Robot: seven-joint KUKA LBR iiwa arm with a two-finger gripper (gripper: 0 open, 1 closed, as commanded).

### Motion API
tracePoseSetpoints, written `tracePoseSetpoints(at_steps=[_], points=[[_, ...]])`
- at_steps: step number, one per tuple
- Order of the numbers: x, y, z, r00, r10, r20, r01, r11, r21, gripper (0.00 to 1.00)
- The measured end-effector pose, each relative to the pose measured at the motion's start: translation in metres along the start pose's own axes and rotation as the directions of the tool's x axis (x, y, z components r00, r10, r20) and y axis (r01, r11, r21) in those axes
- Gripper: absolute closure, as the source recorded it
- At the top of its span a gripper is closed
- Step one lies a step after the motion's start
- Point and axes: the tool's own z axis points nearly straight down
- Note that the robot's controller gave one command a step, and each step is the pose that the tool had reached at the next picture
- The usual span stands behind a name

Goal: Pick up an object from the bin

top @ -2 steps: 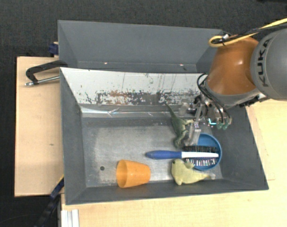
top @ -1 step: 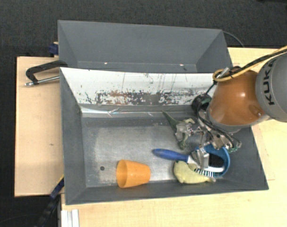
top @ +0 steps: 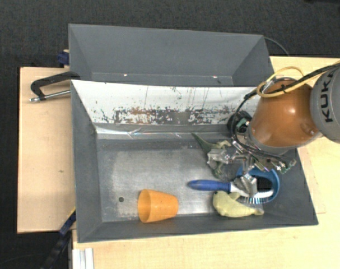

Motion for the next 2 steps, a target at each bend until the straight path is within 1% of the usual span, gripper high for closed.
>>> tracePoseSetpoints(at_steps=[1, 2], points=[[0.003, -0.003, -0.003, 1.000, 0.000, -0.010, 0.000, 1.000, 0.001, 1.00], [0.001, -0.016, -0.087, 0.999, 0.039, -0.003, -0.039, 0.999, 0.009, 1.00]])
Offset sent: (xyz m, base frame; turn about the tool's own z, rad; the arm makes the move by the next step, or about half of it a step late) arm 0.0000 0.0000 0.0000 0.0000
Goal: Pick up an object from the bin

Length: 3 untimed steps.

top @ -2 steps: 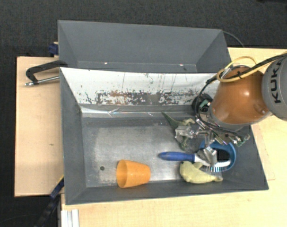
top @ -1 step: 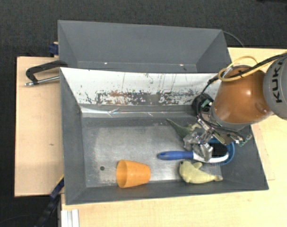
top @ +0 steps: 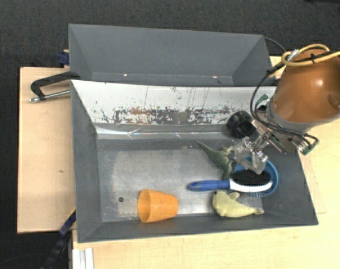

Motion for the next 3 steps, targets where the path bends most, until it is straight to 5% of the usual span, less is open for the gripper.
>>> tracePoseSetpoints(at_steps=[1, 2, 3], points=[[0.001, 0.002, 0.005, 1.000, -0.001, -0.006, 0.001, 1.000, -0.008, 0.00], [0.030, -0.019, 0.078, 0.999, -0.037, -0.014, 0.037, 0.999, -0.017, 0.00], [0.022, -0.023, 0.070, 0.999, -0.040, 0.007, 0.040, 0.999, 0.002, 1.00]])
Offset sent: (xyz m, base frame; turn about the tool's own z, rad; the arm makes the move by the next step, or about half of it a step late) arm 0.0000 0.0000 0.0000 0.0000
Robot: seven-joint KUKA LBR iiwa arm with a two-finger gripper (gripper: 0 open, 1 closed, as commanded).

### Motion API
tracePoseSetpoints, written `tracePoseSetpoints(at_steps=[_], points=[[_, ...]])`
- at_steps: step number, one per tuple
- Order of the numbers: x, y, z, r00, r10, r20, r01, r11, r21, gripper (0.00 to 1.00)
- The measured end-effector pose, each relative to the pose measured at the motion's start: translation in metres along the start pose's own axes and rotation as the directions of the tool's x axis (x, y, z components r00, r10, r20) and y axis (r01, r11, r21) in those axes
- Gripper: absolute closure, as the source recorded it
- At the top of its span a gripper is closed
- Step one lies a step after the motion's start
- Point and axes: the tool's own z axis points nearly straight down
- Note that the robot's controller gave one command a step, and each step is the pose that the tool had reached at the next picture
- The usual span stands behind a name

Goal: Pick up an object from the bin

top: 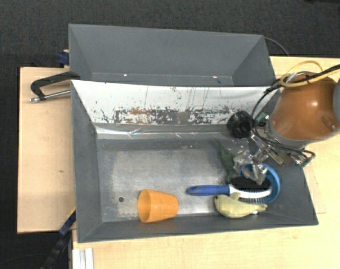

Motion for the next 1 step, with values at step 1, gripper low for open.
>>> tracePoseSetpoints(at_steps=[1], points=[[-0.0024, -0.0166, -0.1388, 1.000, -0.008, -0.008, 0.008, 1.000, -0.001, 1.00]])
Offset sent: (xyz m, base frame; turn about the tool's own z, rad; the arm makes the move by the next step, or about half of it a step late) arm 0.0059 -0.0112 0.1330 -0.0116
